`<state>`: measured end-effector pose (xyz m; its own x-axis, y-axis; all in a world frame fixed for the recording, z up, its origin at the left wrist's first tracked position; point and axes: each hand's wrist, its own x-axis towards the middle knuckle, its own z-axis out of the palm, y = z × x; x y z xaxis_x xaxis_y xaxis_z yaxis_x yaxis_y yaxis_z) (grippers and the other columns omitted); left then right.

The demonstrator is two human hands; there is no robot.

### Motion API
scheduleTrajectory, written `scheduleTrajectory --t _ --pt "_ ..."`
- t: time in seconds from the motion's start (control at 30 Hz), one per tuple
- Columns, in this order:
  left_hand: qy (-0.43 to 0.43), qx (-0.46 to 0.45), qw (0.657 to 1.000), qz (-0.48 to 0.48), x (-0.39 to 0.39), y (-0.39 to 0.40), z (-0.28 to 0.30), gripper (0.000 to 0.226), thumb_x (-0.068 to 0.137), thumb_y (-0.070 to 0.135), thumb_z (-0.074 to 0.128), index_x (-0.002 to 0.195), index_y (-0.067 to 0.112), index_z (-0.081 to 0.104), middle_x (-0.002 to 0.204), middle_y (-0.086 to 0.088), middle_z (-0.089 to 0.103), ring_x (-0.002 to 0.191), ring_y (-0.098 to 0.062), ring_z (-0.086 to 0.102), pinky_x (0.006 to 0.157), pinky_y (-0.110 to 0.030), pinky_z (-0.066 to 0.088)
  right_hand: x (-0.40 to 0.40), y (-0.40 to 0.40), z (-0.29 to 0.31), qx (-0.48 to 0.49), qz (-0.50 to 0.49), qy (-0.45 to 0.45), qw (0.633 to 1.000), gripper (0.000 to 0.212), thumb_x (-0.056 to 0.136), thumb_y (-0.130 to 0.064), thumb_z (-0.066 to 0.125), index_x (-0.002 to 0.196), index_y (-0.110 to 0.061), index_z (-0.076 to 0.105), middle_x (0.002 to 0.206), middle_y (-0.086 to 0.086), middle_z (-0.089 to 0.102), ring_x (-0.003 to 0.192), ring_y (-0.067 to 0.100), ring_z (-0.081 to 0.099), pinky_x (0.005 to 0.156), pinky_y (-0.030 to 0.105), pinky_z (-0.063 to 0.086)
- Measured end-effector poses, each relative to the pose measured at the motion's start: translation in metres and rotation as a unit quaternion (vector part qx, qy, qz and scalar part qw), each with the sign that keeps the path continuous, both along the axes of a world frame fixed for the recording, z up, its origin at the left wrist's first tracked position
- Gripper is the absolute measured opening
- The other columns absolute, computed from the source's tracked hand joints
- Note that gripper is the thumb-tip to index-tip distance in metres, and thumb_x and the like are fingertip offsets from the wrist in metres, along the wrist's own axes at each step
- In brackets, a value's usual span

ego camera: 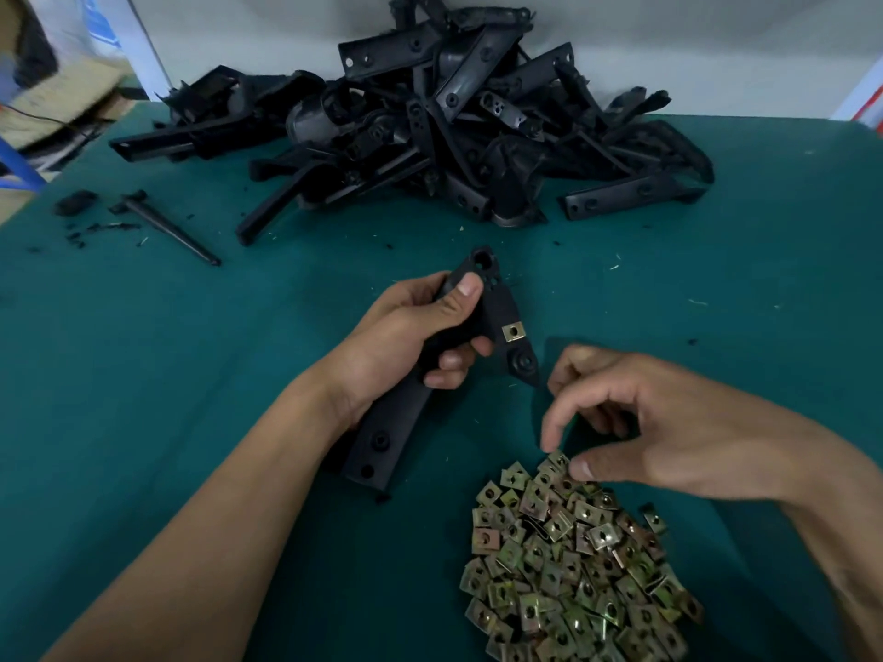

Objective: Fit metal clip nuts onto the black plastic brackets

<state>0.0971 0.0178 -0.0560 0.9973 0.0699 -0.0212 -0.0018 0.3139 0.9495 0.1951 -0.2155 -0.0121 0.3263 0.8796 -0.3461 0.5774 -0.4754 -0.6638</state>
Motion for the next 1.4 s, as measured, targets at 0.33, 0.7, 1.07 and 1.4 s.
scheduleTrajectory --t 0.33,0.7,1.07,1.4 --pt "-0.005 0.003 1.000 -0.013 0.001 0.002 -0.003 0.033 0.098 0.037 0.057 0.096 0.004 0.058 0.078 -0.012 0.059 0.051 -0.012 0.042 0.043 -0.021 0.037 0.003 0.003 -0.008 0.060 -0.051 -0.001 0.997 0.017 0.085 -0.024 0.080 0.083 -0.037 0.070 0.085 -0.011 0.068 0.076 0.007 0.064 0.069 0.025 0.052" --pt "0.004 0.039 0.999 -0.038 0.000 -0.003 0.001 0.031 0.097 0.032 0.054 0.102 0.002 0.051 0.078 -0.010 0.058 0.053 -0.012 0.040 0.045 -0.020 0.037 -0.017 0.050 -0.027 0.485 -0.375 0.343 0.712 0.019 0.070 -0.004 0.079 0.088 -0.005 0.076 0.085 0.015 0.076 0.074 0.021 0.072 0.069 0.026 0.059" --pt "0.009 0.048 0.998 -0.033 0.001 -0.007 0.005 0.032 0.095 0.027 0.056 0.106 -0.002 0.051 0.075 -0.009 0.058 0.051 -0.010 0.039 0.043 -0.019 0.036 -0.029 0.065 -0.023 0.489 -0.415 0.339 0.688 0.016 0.069 -0.008 0.079 0.083 -0.003 0.072 0.083 0.015 0.075 0.073 0.020 0.072 0.072 0.034 0.063" --pt "0.015 0.042 0.999 -0.032 0.000 -0.006 0.004 0.022 0.096 0.025 0.054 0.101 0.003 0.052 0.075 -0.009 0.059 0.051 -0.010 0.039 0.043 -0.019 0.036 -0.024 0.061 -0.024 0.476 -0.367 0.322 0.732 0.025 0.078 -0.005 0.074 0.102 -0.009 0.077 0.088 0.012 0.068 0.082 0.020 0.066 0.074 0.028 0.060"
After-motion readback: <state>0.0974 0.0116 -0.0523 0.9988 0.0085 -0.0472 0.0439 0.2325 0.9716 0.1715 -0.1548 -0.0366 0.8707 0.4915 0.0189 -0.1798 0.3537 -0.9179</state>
